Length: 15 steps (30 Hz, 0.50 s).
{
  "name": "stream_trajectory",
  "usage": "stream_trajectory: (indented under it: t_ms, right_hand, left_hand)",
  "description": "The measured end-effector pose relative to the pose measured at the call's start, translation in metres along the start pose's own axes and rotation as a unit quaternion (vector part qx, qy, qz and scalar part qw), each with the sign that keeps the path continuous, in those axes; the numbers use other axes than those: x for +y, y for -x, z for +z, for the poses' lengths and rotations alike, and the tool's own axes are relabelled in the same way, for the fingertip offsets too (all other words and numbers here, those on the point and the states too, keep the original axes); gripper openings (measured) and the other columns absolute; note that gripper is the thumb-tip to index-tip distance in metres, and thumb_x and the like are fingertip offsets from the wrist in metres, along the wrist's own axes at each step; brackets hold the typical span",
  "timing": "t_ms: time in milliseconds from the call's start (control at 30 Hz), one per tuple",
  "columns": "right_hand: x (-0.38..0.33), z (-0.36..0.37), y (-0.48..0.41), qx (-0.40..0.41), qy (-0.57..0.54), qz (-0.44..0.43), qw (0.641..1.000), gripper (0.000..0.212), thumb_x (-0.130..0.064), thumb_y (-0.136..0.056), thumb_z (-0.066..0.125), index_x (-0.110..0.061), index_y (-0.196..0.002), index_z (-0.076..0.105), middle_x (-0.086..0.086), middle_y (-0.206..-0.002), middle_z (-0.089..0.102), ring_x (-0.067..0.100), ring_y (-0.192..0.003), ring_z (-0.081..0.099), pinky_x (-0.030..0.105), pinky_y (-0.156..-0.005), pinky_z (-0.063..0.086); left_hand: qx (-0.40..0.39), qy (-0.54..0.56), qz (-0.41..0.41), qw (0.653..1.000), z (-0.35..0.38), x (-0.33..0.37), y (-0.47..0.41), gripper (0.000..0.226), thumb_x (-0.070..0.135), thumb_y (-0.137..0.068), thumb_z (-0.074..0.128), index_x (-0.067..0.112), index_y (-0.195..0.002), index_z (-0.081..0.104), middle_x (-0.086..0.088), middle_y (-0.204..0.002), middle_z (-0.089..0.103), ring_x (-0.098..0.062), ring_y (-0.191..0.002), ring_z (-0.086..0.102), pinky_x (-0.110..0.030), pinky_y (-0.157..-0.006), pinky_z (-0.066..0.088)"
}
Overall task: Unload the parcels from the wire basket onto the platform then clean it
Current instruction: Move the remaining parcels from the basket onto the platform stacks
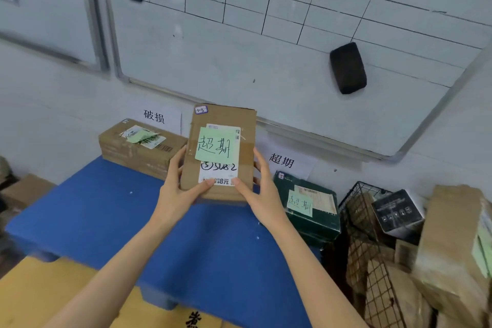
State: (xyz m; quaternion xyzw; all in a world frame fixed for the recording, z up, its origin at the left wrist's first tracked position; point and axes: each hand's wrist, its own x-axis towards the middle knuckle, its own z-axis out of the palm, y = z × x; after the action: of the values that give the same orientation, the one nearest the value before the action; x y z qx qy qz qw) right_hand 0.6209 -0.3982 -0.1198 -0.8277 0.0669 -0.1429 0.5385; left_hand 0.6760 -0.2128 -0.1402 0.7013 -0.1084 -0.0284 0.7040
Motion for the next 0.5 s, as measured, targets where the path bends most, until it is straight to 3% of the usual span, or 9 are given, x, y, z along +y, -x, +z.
stream_trajectory:
  t_ms: [167, 300, 433, 500]
  right_hand:
    - [0.020, 0.000, -0.015, -0.004, 0.007, 0.045, 0.999, 0.066, -0.044, -0.094, 0.062, -0.055, -0.147, 0.024, -0.034, -0.143, 0.039, -0.009, -0.129, 0.041, 0.026, -0.105, 0.038]
    - [0.041, -0.012, -0.019, 0.023, 0.055, 0.081, 0.995, 0.061, -0.044, -0.097, 0.057, -0.047, -0.149, 0.027, -0.019, -0.150, 0.039, 0.002, -0.134, 0.041, 0.033, -0.112, 0.035]
    - [0.058, -0.030, -0.021, 0.036, 0.125, 0.103, 0.986, 0.060, -0.041, -0.098, 0.058, -0.038, -0.151, 0.030, -0.017, -0.154, 0.035, 0.002, -0.139, 0.034, 0.025, -0.110, 0.029]
    - [0.066, -0.037, -0.020, 0.034, 0.169, 0.109, 0.979, 0.061, -0.041, -0.098, 0.056, -0.036, -0.152, 0.029, -0.017, -0.156, 0.032, 0.002, -0.141, 0.030, 0.023, -0.108, 0.026]
  left_hand:
    - [-0.020, 0.017, -0.059, 0.998, 0.000, -0.028, -0.020, 0.082, 0.026, -0.080, 0.082, 0.053, -0.140, 0.034, 0.037, -0.107, 0.061, -0.006, -0.110, 0.061, -0.046, -0.079, 0.060]
    - [-0.040, 0.013, -0.112, 0.993, 0.003, -0.057, -0.034, 0.086, 0.042, -0.067, 0.084, 0.062, -0.135, 0.035, 0.021, -0.121, 0.063, -0.014, -0.117, 0.059, -0.050, -0.085, 0.058]
    - [-0.066, -0.031, -0.141, 0.987, 0.015, -0.083, -0.048, 0.078, 0.033, -0.078, 0.082, 0.062, -0.133, 0.035, 0.013, -0.124, 0.063, -0.012, -0.114, 0.058, -0.042, -0.094, 0.052]
    - [-0.081, -0.045, -0.156, 0.983, 0.025, -0.093, -0.054, 0.075, 0.031, -0.081, 0.080, 0.059, -0.134, 0.035, 0.013, -0.120, 0.064, -0.013, -0.112, 0.058, -0.034, -0.088, 0.050]
